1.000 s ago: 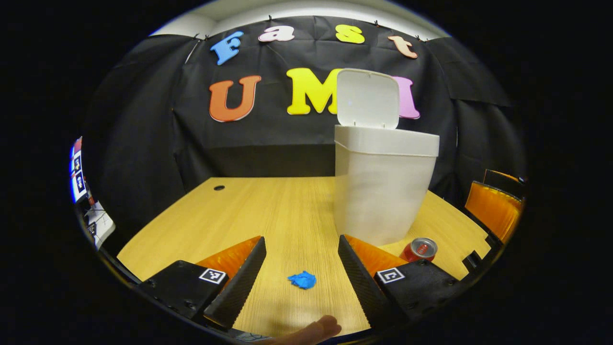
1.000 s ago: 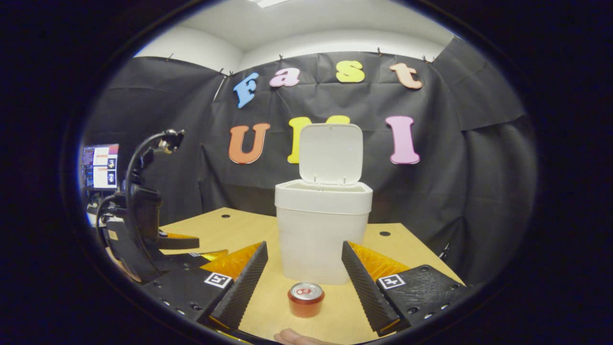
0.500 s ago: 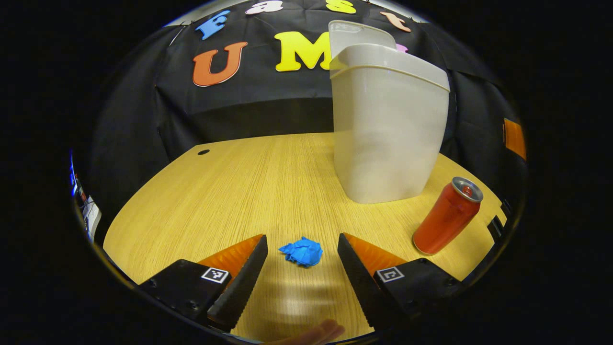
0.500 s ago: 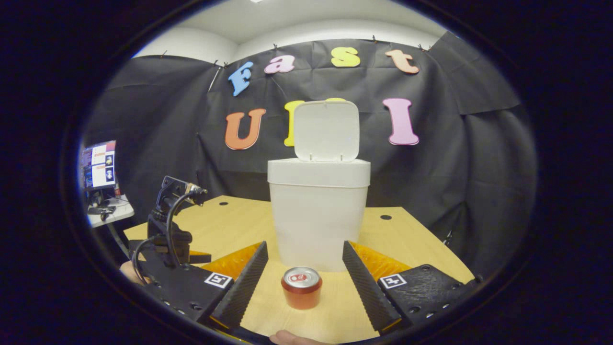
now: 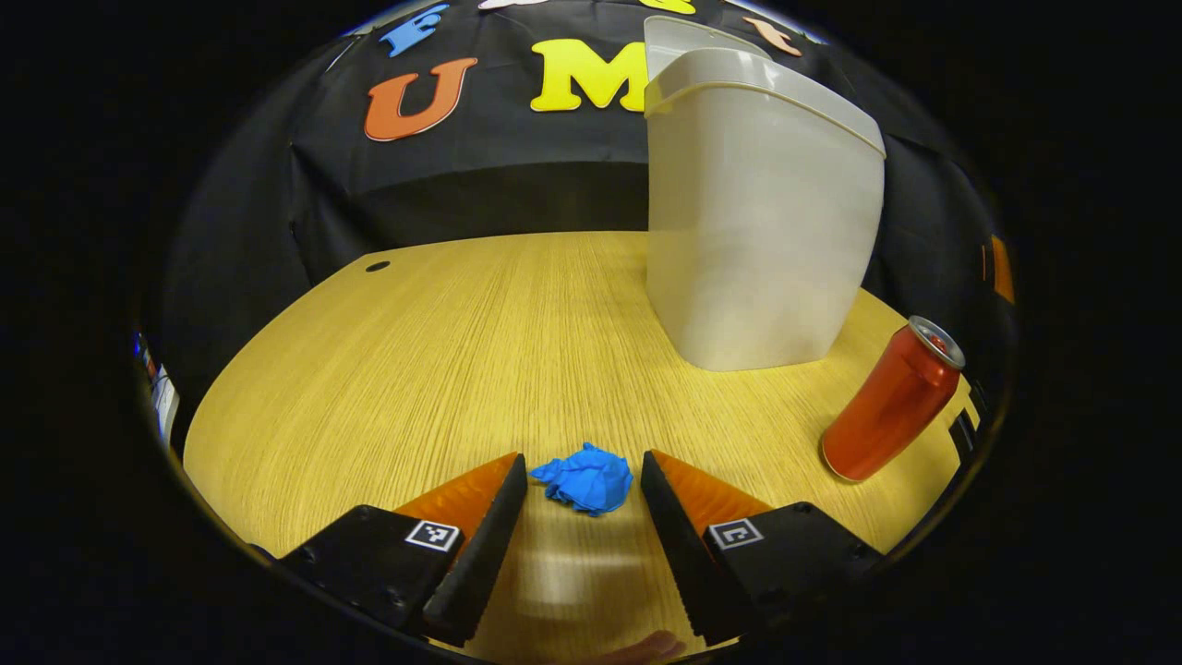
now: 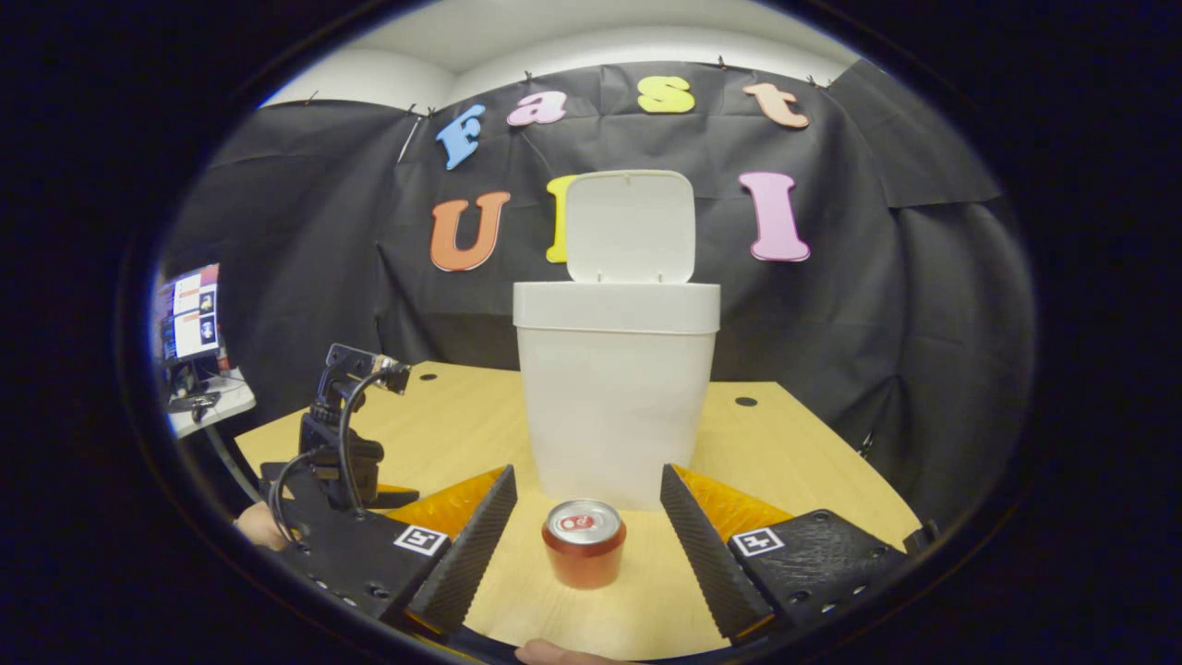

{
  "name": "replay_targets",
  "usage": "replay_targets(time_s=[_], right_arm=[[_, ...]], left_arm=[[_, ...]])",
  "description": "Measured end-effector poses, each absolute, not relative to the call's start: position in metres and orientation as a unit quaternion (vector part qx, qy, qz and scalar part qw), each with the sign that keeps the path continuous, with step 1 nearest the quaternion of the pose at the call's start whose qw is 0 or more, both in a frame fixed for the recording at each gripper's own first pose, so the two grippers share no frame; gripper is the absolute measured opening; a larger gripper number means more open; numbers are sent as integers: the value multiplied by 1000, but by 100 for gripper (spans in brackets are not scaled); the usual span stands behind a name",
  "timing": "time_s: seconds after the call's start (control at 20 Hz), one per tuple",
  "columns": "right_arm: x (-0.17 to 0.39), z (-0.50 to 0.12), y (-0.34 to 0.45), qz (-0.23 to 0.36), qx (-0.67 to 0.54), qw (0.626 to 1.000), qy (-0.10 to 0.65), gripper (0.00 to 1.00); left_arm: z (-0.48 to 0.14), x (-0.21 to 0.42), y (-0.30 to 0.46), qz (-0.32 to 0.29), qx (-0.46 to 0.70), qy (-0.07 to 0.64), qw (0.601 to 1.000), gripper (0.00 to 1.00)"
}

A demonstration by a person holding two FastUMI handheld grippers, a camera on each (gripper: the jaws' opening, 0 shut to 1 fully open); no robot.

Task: Press the lid of the desktop garbage bin to open it, pick up the crumpled paper on the desktop and throw it into the bin, then pick up the pop can on the desktop and drop it into the bin, and finally close the garbage bin lid.

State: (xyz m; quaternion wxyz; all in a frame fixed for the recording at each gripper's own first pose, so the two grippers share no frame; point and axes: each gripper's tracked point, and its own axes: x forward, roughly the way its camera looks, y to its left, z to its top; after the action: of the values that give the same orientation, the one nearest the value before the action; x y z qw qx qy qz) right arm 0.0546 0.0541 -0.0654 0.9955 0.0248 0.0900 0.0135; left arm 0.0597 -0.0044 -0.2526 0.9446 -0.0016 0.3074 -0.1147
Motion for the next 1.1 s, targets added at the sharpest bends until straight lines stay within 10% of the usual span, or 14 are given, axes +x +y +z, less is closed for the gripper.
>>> replay_targets(time_s=[1.1], right_arm=[[89, -186, 65, -14, 36, 961, 274, 95]], left_arm=[[-254, 52, 8, -108, -7, 310, 945, 45]])
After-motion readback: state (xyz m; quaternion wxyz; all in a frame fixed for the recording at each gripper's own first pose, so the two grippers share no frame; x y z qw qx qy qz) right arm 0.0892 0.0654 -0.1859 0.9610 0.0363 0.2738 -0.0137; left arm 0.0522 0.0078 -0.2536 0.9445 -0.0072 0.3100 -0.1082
